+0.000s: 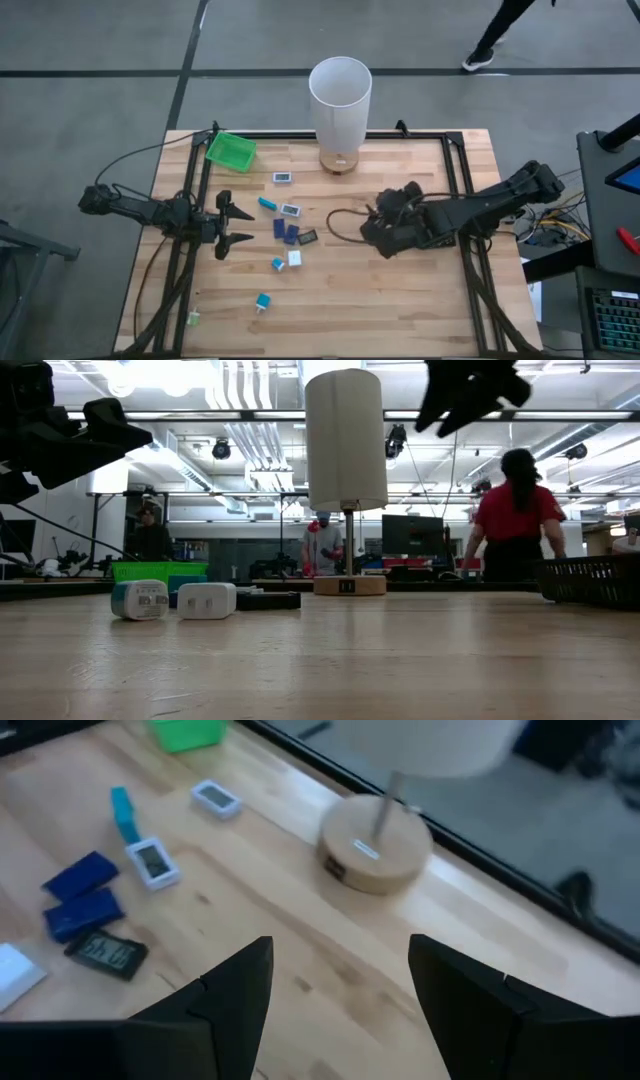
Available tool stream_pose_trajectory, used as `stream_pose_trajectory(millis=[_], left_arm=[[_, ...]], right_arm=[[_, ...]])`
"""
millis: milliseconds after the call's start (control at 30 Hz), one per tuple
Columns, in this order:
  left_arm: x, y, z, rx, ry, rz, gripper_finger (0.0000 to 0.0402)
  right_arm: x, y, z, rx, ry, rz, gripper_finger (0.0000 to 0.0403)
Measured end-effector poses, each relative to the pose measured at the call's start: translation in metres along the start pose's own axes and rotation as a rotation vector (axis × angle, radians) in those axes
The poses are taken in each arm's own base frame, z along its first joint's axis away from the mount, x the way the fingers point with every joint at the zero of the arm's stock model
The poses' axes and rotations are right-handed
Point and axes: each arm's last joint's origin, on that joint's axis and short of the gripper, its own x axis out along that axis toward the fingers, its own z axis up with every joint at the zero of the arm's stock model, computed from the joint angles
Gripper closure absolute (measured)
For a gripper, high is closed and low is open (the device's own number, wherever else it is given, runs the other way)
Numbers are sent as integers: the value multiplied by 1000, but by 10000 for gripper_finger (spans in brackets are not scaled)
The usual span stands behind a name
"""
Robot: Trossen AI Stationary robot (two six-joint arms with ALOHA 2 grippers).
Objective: Pick & Place Office items
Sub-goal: Put the top blue charger adapter into the black bin
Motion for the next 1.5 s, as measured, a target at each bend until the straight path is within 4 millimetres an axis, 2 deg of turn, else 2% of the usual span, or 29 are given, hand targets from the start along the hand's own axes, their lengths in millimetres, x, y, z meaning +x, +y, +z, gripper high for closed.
stream_pose_trajectory(millis=[133,367,733,1000,1167,1500], left_arm=[[0,0,0,0,0,0,145],[0,0,0,0,0,1,145],[0,0,0,0,0,0,145],[0,0,0,0,0,1,145],[0,0,0,0,0,1,145],[1,-1,-1,2,11,-9,145]], right_arm=[[11,15,-6,-28,-30,7,170],[24,36,-9,119,-55,40,170],[36,61,-34,-11,-19,56,170],[36,73,-45,-134,-116,75,170],[44,69,-44,-152,-154,149,170],[81,34,-36,-284,-314,371,160]])
